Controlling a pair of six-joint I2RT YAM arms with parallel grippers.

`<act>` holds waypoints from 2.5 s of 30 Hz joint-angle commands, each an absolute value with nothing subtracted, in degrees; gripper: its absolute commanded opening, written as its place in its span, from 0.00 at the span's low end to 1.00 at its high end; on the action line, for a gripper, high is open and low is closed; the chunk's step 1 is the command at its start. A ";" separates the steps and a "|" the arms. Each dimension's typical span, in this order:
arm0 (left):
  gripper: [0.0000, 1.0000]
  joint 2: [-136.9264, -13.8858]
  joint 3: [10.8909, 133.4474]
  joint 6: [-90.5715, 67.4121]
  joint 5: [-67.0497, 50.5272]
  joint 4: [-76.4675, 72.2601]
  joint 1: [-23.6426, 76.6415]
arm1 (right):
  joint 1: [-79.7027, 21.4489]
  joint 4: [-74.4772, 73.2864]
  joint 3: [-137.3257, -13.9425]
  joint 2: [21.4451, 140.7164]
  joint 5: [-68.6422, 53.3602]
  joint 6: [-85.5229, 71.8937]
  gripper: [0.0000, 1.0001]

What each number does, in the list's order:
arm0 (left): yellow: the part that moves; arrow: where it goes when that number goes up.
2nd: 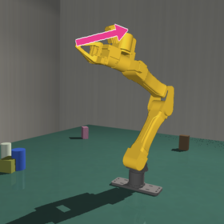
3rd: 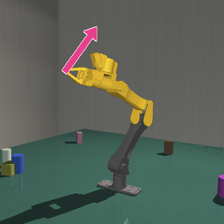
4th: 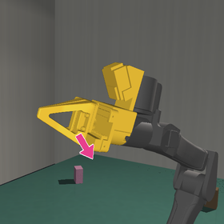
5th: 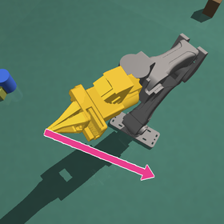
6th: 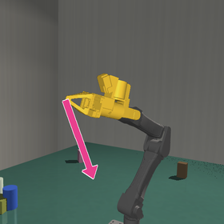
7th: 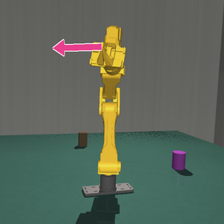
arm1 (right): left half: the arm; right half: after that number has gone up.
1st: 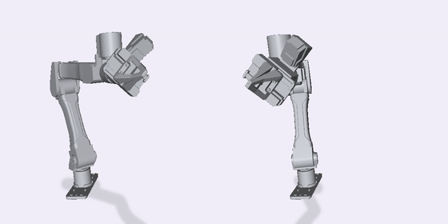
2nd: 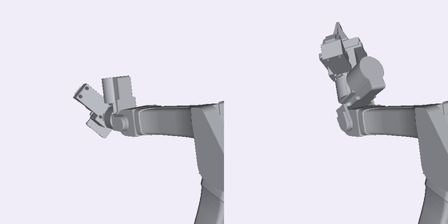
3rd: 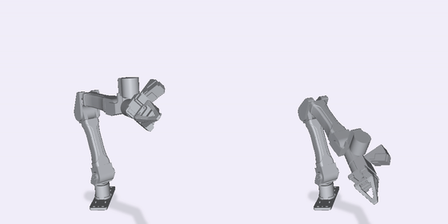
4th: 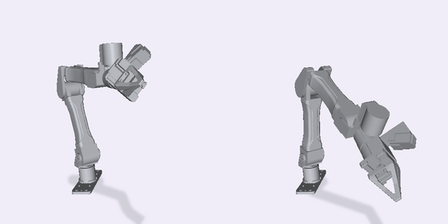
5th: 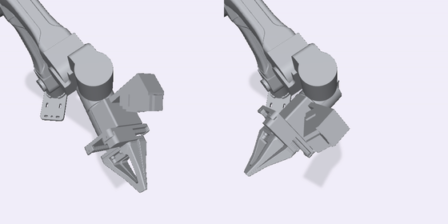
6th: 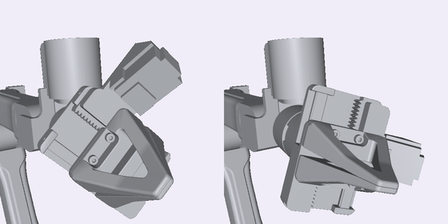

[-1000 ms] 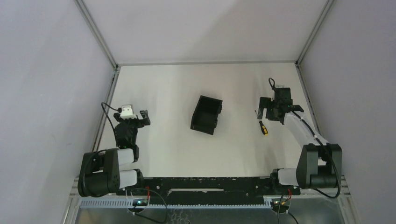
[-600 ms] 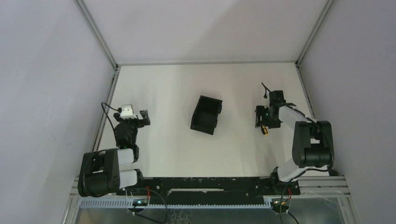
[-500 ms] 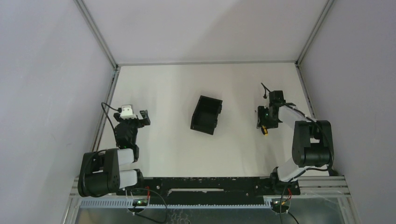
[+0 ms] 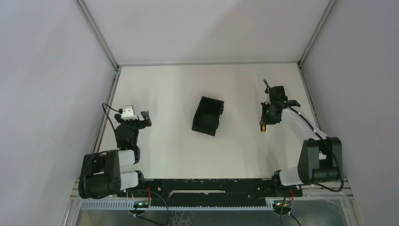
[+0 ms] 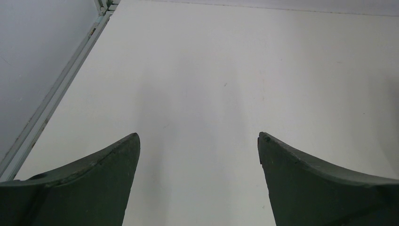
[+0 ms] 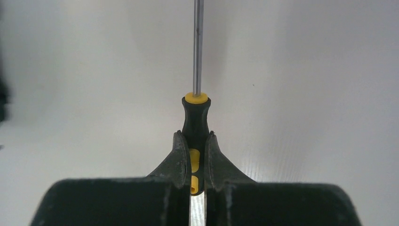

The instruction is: Put the screwdriver in the bin

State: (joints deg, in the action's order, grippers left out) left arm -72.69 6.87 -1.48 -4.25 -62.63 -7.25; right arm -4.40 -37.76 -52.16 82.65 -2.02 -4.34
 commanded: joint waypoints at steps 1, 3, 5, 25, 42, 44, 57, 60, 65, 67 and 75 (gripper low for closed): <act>1.00 -72.10 9.30 -0.41 -3.91 -64.21 -6.94 | -7.99 -42.70 -59.41 74.33 0.00 -10.78 0.00; 1.00 -72.16 9.26 -0.39 -3.95 -64.25 -7.01 | -10.46 -45.42 -61.63 72.87 -0.14 -13.42 0.00; 1.00 -72.12 9.27 -0.39 -3.94 -64.25 -6.95 | -14.06 -47.57 -64.14 72.43 0.74 -15.61 0.00; 1.00 -72.16 9.29 -0.41 -3.96 -64.25 -7.02 | -41.47 -42.10 -88.60 99.85 8.27 -33.82 0.00; 1.00 -72.15 9.30 -0.43 -3.96 -64.17 -7.02 | -42.87 -37.15 -86.03 108.68 9.82 -30.80 0.25; 1.00 -72.14 9.27 -0.42 -3.96 -64.25 -6.97 | -43.10 -36.96 -85.43 108.51 10.45 -31.24 0.35; 1.00 -72.15 9.29 -0.44 -3.95 -64.20 -6.96 | -43.53 -38.30 -87.04 103.54 12.02 -31.12 0.72; 1.00 -72.09 9.31 -0.44 -3.97 -64.25 -6.99 | -43.43 -38.10 -87.15 100.14 13.97 -29.50 0.77; 1.00 -72.08 9.30 -0.39 -3.95 -64.20 -6.96 | -39.50 -36.70 -81.15 92.40 16.18 -24.63 0.94; 1.00 -72.09 9.26 -0.44 -3.94 -64.25 -6.99 | -35.83 -35.42 -76.49 87.97 16.27 -21.84 0.99; 1.00 -72.09 9.31 -0.37 -3.93 -64.22 -6.97 | -9.29 -30.46 -57.67 67.95 2.17 -9.24 1.00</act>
